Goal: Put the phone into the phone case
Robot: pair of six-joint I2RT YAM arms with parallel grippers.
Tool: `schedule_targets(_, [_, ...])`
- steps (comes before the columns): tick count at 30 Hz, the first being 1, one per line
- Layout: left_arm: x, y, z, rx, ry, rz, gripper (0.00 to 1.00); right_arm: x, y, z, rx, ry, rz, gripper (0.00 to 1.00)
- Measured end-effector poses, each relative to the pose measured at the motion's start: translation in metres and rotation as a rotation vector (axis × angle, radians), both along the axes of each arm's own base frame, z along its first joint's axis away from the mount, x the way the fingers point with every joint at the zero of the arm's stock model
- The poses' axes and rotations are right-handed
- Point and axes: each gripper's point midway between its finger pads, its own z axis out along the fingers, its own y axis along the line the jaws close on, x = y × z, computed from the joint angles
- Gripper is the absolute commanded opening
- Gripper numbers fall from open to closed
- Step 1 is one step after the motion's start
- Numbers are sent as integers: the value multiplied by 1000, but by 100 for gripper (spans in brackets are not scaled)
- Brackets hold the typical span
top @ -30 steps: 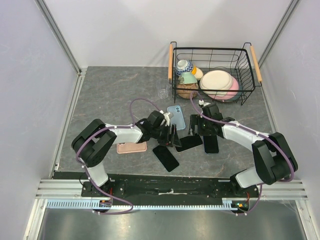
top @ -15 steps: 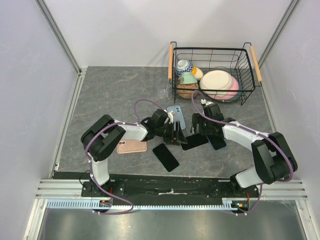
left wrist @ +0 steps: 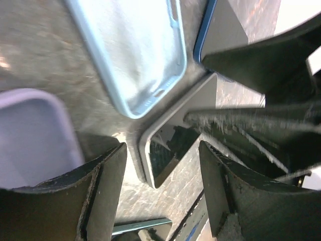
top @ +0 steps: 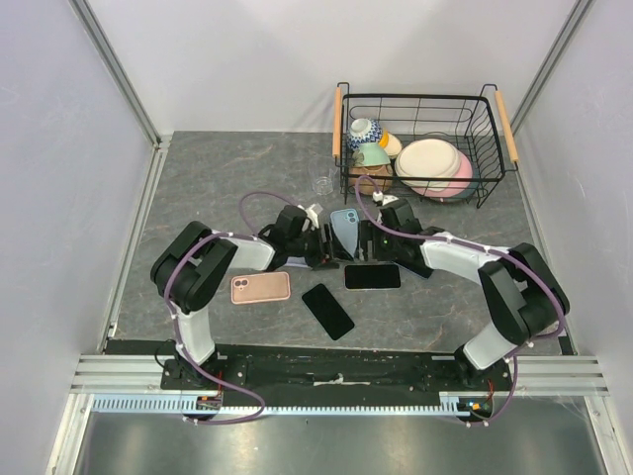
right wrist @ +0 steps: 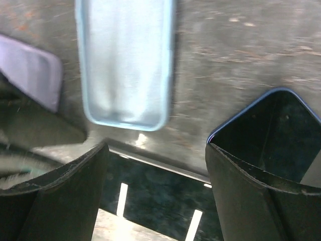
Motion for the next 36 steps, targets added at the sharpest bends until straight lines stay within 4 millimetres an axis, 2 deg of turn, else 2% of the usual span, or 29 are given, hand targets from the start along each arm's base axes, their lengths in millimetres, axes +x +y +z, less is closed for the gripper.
schedule_targets(4, [12, 20, 1, 1, -5, 56, 68, -7, 26, 3, 59, 21, 58, 89])
schedule_targets(10, [12, 26, 2, 24, -24, 54, 68, -14, 28, 7, 83, 44, 37, 94])
schedule_targets(17, [3, 29, 2, 41, -39, 14, 67, -47, -2, 14, 57, 98, -41, 98])
schedule_targets(23, [-5, 27, 1, 42, -35, -26, 66, -46, -37, 43, 116, 20, -151, 97])
schedule_targets(26, [-11, 24, 1, 39, -29, -51, 65, -48, -54, 47, 139, 4, -198, 96])
schedule_targets(28, [-14, 23, 1, 38, -23, -65, 64, -54, -61, 42, 146, 21, -219, 95])
schedule_targets(31, [-17, 18, 0, 28, -13, -90, 64, -70, -67, 24, 156, 89, -239, 93])
schedule_targets(34, [-18, 15, 0, 17, -2, -109, 63, -90, -68, 5, 174, 172, -246, 91])
schedule_targets(36, [-20, 13, -1, 10, 4, -120, 63, -94, -63, 3, 209, 190, -244, 90])
